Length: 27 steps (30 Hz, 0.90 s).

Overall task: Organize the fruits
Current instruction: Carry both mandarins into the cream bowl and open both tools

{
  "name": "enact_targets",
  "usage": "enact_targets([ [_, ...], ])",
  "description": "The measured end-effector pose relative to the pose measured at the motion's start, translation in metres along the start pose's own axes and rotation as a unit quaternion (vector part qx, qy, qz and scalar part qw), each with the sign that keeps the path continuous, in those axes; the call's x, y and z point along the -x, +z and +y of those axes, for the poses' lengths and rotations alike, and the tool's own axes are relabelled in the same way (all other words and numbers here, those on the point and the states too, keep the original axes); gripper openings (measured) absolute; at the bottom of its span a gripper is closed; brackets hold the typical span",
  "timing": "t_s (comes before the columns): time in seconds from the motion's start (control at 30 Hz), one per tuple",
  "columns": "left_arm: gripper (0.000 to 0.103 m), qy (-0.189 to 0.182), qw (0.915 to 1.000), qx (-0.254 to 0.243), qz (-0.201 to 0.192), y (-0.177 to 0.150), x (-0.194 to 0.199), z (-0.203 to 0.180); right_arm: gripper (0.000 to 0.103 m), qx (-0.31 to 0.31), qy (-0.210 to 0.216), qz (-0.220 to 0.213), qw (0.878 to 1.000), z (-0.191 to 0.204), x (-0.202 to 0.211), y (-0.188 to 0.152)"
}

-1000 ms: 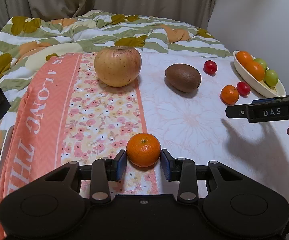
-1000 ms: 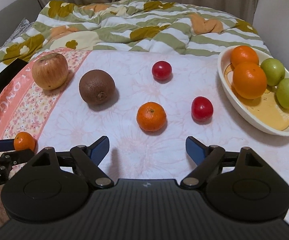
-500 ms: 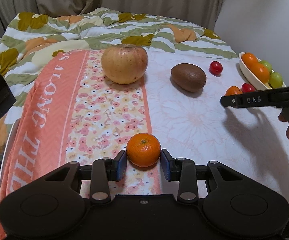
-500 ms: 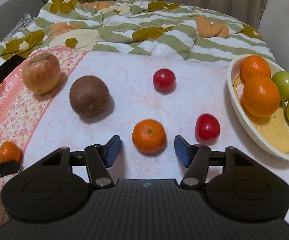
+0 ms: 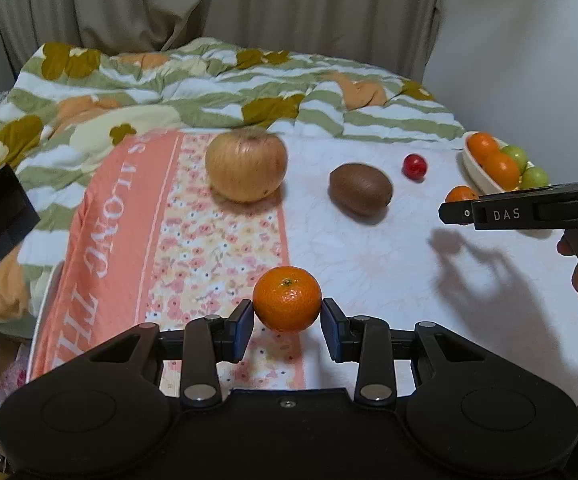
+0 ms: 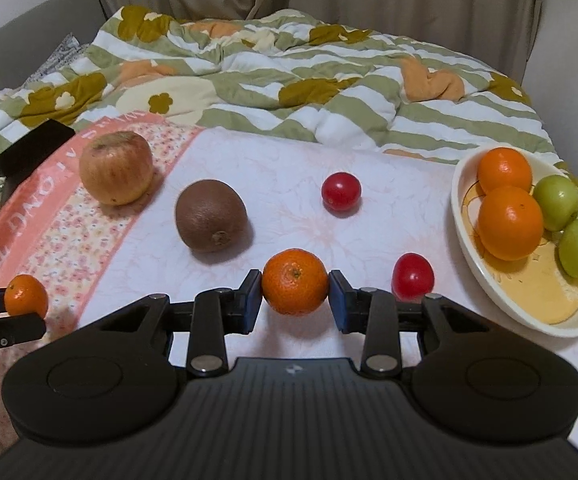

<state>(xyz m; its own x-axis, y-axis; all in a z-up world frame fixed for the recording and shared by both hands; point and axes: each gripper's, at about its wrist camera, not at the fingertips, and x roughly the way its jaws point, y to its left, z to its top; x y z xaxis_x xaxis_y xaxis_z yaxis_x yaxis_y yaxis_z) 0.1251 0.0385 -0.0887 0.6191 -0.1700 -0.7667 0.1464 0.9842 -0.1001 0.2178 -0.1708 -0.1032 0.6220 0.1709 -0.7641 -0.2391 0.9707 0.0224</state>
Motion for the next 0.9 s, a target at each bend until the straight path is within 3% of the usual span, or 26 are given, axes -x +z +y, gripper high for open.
enact_targets([
  [0.47,0.040,-0.043,0.9959,-0.045,-0.066,0.017,0.047,-0.035,0.051,-0.064,-0.045,-0.037,0.996,-0.010,0.094,-0.021],
  [0.9,0.040,-0.089,0.9882,-0.085,-0.091,0.049,0.054,-0.106,0.051,-0.113,-0.096,-0.047,0.988,-0.085,0.158,-0.040],
])
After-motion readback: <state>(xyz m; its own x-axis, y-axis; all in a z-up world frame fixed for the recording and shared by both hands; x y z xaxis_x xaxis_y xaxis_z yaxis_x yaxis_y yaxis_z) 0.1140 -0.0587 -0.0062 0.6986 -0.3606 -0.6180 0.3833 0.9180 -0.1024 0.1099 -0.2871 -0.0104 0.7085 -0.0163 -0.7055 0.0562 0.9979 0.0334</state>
